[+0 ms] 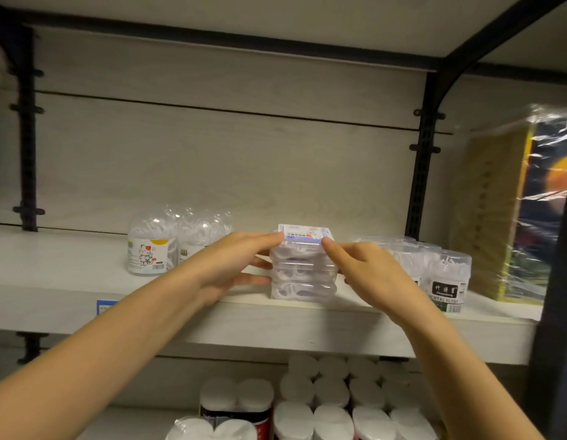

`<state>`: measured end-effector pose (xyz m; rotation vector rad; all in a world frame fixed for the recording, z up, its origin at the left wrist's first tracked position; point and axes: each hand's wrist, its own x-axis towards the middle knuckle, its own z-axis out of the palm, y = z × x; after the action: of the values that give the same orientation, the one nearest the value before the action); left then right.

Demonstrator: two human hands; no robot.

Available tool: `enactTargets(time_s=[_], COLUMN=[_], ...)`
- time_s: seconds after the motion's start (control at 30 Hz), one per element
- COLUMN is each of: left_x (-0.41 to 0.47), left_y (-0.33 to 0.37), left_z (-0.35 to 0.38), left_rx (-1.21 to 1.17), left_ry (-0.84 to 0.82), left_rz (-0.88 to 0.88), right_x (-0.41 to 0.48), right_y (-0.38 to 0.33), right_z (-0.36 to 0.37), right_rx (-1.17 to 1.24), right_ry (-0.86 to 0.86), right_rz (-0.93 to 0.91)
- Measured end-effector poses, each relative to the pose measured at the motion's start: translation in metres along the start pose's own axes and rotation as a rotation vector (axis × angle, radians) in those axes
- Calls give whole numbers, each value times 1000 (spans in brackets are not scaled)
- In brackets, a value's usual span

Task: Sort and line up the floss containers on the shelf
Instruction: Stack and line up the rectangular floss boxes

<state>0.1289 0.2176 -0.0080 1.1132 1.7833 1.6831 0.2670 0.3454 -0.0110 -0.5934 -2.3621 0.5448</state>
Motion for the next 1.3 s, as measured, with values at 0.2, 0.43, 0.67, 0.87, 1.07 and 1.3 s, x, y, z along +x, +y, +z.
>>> enactTargets(time_s=[0.2,0.43,0.67,0.87,1.07,1.3], left_x=[-7,-13,-3,6,9,7], left_y=[-6,-18,-15,-15,-14,-8], left_z=[8,21,20,17,13,6], left_rx=[9,-109,-137,-36,-55,-141], left_ry=[32,35,140,175,140,58], left_rz=[163,360,304,271,249,197], right_x=[-3,-6,-4,-2,-1,2], right_y=[5,10,13,20,19,23], right_z=[14,20,11,3,-1,-2], right_rx=[174,602,841,677,436,266], right_ry=[133,167,21,-72,-52,-10], right_rz=[-71,-115,-43,-56,-134,-210])
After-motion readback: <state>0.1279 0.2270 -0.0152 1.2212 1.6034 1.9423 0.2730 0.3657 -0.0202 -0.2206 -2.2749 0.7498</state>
